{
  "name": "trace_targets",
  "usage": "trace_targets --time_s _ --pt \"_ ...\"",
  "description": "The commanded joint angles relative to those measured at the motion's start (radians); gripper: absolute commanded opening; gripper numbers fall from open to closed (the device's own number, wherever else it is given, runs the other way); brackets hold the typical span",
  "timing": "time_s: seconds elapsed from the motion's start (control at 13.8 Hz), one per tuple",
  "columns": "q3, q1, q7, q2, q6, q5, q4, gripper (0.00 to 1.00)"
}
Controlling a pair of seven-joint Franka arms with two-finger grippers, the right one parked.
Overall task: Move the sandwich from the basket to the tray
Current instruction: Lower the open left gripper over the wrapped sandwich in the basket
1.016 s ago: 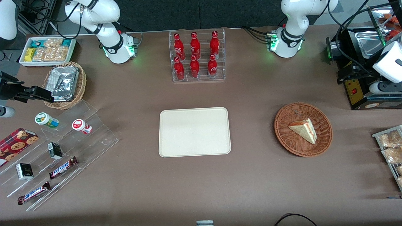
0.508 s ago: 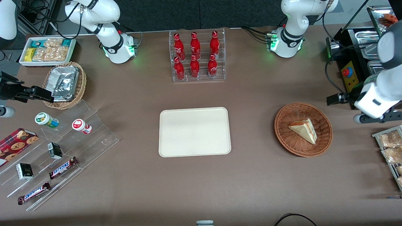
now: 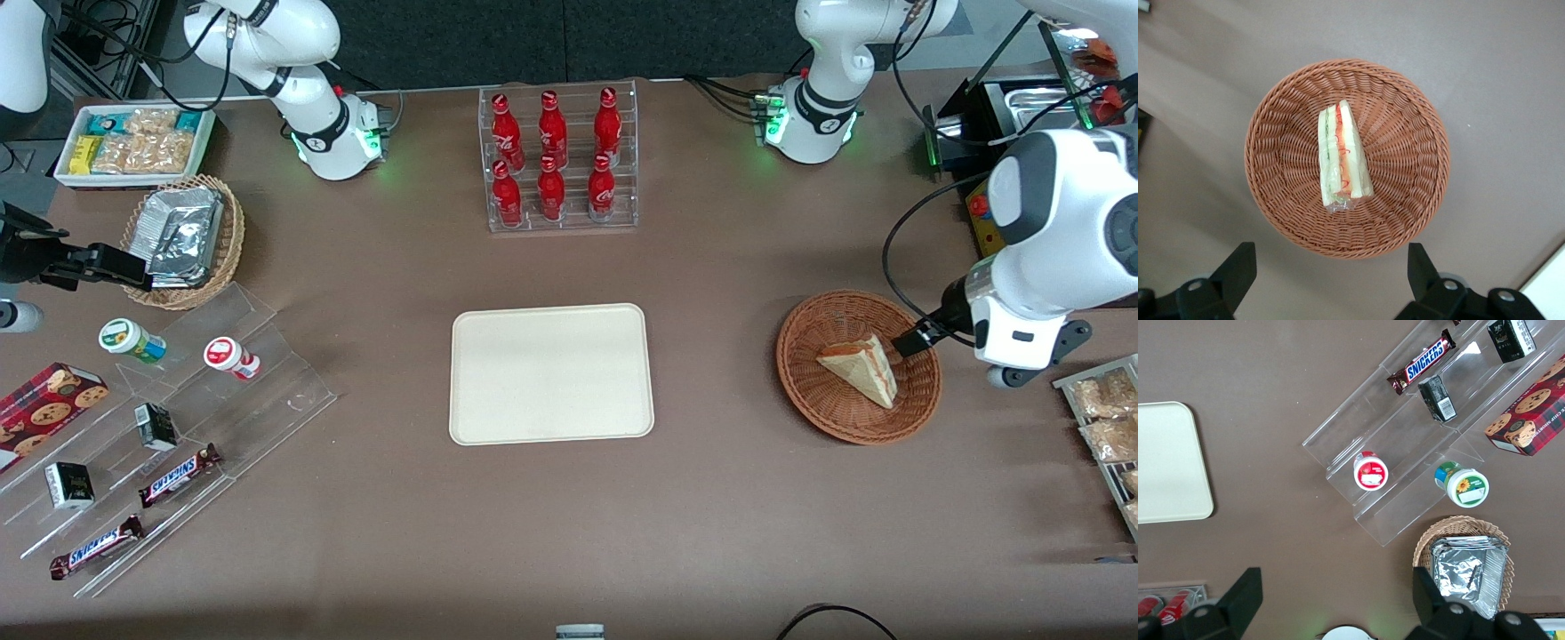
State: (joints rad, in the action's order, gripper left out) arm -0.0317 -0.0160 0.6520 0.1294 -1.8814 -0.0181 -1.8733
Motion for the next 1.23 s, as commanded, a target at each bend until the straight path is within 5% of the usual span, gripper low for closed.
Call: trace_targets --time_s 0.0,1.16 --pt "0.003 -0.005 0.087 -0.063 -0.08 -0.005 -0.115 1.0" --pt "0.006 -0.001 0.435 0.035 -0.528 -0.003 -0.323 1.0"
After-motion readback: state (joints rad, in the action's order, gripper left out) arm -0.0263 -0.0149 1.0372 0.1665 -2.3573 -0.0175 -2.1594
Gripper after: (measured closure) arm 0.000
